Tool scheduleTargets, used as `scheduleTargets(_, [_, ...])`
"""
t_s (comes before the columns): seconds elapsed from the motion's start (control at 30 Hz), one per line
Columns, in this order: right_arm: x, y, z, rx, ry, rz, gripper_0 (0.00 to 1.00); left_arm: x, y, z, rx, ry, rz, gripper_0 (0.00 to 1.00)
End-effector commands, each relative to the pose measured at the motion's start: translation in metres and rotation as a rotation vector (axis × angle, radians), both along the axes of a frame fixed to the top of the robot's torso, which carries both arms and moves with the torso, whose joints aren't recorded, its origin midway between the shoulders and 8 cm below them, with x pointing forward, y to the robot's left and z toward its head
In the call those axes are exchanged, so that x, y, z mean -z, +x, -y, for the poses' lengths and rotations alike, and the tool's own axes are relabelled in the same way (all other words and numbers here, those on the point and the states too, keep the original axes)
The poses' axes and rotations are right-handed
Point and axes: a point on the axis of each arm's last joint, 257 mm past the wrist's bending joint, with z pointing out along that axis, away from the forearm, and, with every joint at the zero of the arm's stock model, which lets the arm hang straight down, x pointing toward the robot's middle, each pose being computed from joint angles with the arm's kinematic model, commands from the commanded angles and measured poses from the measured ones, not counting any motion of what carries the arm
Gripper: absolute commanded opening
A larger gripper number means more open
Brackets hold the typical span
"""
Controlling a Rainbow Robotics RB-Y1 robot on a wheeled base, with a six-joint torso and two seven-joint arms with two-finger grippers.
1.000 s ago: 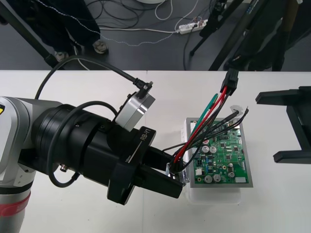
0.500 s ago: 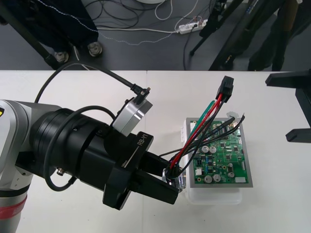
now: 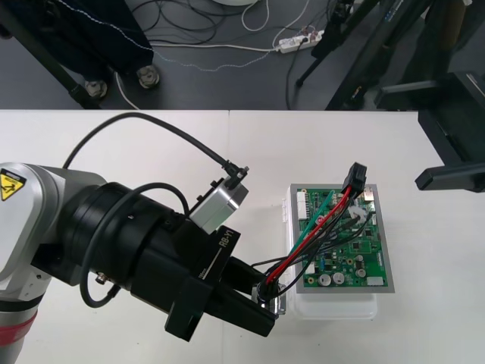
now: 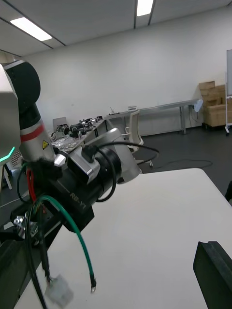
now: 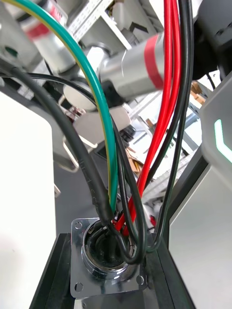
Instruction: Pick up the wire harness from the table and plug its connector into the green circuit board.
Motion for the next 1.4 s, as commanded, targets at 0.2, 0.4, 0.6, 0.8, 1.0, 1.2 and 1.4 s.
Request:
scheduleTargets(0.2, [-0.031,-0.014,-0.022,-0.143,0.057,-0.057,1.00,0.034,-0.015,-0.002,0.063,0.089,-0.135,0.00])
scheduleTargets(0.4, [-0.015,-0.020,-0.031,-0.173,0.070,-0.112,1.00,0.033,-0.016,-0.002,0.066,0.089,-0.135,0.00])
scheduleTargets(0.6, [0.009,-0.027,-0.029,-0.182,0.085,-0.203,1.00,0.030,-0.018,-0.002,0.075,0.086,-0.151,0.00])
scheduleTargets(0.8, [0.022,-0.034,-0.031,-0.196,0.101,-0.253,1.00,0.025,-0.021,0.000,0.089,0.072,-0.161,0.00])
scheduleTargets(1.0, [0.022,-0.050,-0.043,-0.257,0.136,-0.267,1.00,0.020,-0.023,0.001,0.098,0.059,-0.171,0.00])
scheduleTargets(1.2, [0.022,-0.060,-0.057,-0.310,0.179,-0.283,1.00,0.018,-0.024,0.003,0.100,0.052,-0.174,0.00])
scheduleTargets(1.4, [0.027,-0.070,-0.063,-0.355,0.198,-0.318,1.00,0.016,-0.024,0.004,0.103,0.046,-0.176,0.00])
